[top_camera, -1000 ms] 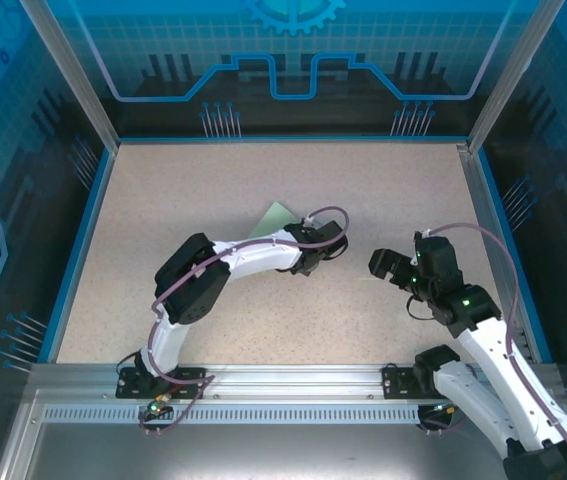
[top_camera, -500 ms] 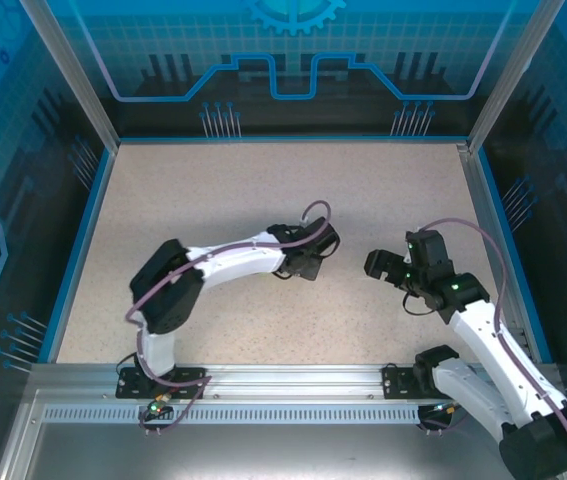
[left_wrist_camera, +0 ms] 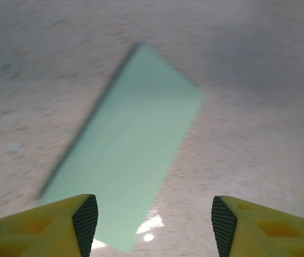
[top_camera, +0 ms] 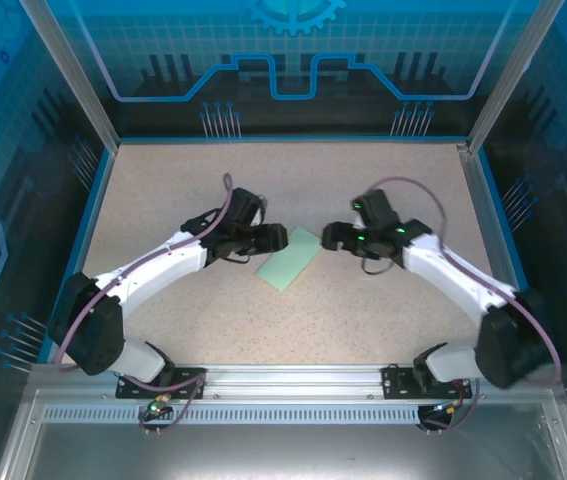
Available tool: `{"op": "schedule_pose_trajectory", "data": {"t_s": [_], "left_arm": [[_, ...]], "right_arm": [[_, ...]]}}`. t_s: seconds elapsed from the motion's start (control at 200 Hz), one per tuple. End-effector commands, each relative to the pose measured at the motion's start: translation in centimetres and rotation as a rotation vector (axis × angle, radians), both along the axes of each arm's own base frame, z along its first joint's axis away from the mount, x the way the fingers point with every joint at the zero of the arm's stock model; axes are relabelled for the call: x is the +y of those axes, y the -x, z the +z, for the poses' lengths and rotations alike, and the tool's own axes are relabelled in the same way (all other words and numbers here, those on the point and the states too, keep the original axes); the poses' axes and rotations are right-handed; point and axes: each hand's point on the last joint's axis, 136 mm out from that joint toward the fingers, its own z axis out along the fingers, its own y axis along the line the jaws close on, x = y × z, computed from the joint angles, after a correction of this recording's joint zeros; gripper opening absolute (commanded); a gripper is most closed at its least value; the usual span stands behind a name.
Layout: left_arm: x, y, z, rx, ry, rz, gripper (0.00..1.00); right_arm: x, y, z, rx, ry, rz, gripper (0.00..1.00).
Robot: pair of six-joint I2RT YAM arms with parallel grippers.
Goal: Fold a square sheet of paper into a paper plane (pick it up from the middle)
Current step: Move the paper to the center of the table.
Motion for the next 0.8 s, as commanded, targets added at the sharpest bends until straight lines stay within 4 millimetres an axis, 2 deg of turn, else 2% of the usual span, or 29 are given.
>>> {"op": "schedule_pose_trajectory", "data": {"t_s": [0.0, 0.055, 0.08, 0.14, 0.245, 0.355, 0.5, 0.665, 0.795], "left_arm": [[3.0, 0.1, -1.6, 0.067, 0.067, 0.152, 0.67], [4.7, 0.2, -2.6, 0.087, 0.07, 0.21, 0.71], [5.3, 0.4, -2.9, 0.093, 0.068, 0.229, 0.73], [6.9, 0.6, -3.5, 0.098, 0.055, 0.277, 0.76], [8.8, 1.3, -4.1, 0.105, 0.027, 0.326, 0.83], [9.7, 1.8, -4.3, 0.105, 0.011, 0.347, 0.88], [9.5, 1.7, -4.5, 0.109, 0.02, 0.34, 0.9], [8.0, 1.2, -4.6, 0.119, 0.074, 0.288, 0.93], [6.7, 1.0, -4.6, 0.131, 0.121, 0.236, 0.95]], "right_arm": [[6.2, -1.5, -1.3, 0.026, 0.01, 0.115, 0.86], [9.0, -2.2, -2.3, 0.056, 0.009, 0.158, 0.85], [10.0, -2.4, -3.5, 0.081, 0.017, 0.168, 0.85], [12.1, -3.2, -4.9, 0.111, 0.011, 0.194, 0.84], [14.0, -3.8, -7.5, 0.178, 0.007, 0.211, 0.82], [14.1, -3.5, -9.1, 0.214, 0.016, 0.22, 0.81], [13.1, -2.2, -10.6, 0.247, 0.04, 0.251, 0.81], [11.8, -0.4, -11.8, 0.27, 0.055, 0.334, 0.82], [10.4, 1.8, -12.1, 0.242, 0.086, 0.52, 0.82]]}}
